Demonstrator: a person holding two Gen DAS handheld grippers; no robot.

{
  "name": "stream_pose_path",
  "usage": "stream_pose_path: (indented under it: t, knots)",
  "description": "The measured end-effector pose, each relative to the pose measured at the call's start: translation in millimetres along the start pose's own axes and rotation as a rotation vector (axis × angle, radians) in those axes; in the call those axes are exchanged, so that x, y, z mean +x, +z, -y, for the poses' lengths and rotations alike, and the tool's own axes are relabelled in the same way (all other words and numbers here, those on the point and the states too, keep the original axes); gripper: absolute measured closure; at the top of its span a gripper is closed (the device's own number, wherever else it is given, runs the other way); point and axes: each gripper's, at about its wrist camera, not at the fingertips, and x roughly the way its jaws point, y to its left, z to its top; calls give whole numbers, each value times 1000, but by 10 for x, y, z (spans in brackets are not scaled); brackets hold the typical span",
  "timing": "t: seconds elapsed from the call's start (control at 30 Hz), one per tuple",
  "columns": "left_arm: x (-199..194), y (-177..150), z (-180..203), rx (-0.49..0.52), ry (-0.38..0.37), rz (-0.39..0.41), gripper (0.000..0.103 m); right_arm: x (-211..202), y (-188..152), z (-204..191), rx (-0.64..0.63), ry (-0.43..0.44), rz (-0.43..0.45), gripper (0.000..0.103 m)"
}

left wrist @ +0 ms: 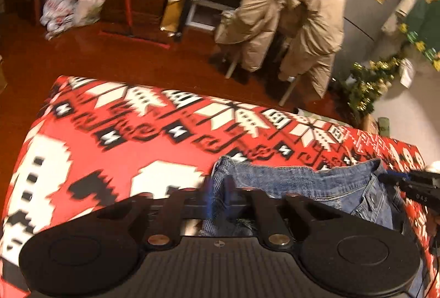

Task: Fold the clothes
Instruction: 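Grasp the shorts waistband with both tools and pull it toward the tools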

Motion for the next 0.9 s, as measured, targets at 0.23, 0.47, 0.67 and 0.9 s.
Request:
stream_pose_path:
  t: [0.23,0.47,0.67,0.9]
  knots:
    - [11,-148,206,175,186,61,76,81,-31,7,-11,-37,28,91]
    - [-425,-17,-12,29,130,94,51,-359,46,11,-8,-49,85,40]
    - [-1031,-30,285,87,167,161,29,-1045,154,-233,-76,-10,129,6]
    - [-1523,-224,778,189,193,208,5,-1796,16,-495,-51,-127,140,1]
